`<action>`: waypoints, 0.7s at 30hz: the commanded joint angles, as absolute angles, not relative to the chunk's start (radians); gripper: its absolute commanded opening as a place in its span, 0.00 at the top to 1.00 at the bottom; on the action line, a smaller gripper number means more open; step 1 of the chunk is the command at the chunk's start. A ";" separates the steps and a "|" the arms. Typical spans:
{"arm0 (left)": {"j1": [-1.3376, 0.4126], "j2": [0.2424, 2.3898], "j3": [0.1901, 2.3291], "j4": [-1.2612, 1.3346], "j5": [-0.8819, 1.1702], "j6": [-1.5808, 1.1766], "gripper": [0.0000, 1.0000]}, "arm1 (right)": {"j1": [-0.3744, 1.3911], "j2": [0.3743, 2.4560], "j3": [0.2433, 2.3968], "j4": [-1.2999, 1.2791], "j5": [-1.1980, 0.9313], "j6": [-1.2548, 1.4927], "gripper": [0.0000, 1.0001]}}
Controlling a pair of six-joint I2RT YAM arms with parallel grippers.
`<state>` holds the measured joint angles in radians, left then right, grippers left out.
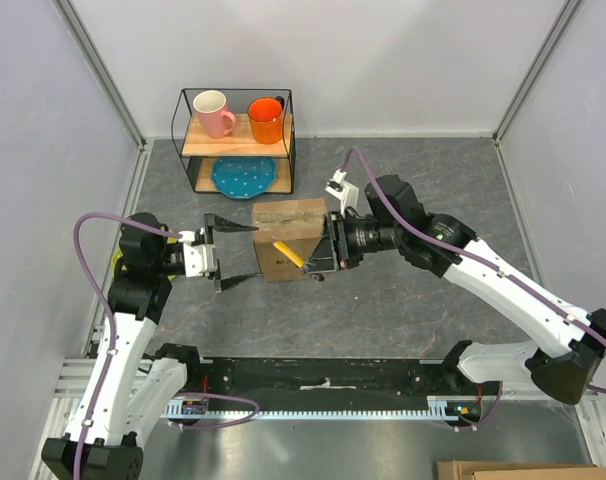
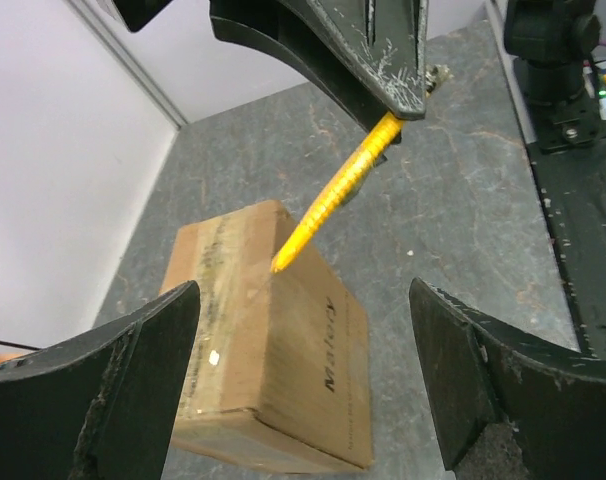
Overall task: Unpack the express box
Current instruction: Pick up the knife from the center of the board.
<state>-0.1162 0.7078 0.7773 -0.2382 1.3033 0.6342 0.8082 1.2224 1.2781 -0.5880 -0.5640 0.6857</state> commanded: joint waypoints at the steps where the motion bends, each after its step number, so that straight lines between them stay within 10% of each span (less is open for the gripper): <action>1: -0.132 0.726 0.790 -0.121 1.266 0.663 0.08 | 0.833 1.273 1.365 -0.499 -0.577 0.716 0.98; 11: -0.167 0.768 0.821 -0.323 1.230 0.877 0.13 | 0.887 1.374 1.408 -0.408 -0.629 0.770 0.97; 21: -0.198 0.807 0.910 -0.658 1.189 1.187 0.47 | 0.891 1.373 1.430 -0.405 -0.646 0.778 0.96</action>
<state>-0.1875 0.8074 0.8551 -0.5037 1.2060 0.9932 0.8886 1.3888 1.3792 -0.4500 -0.6216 0.7612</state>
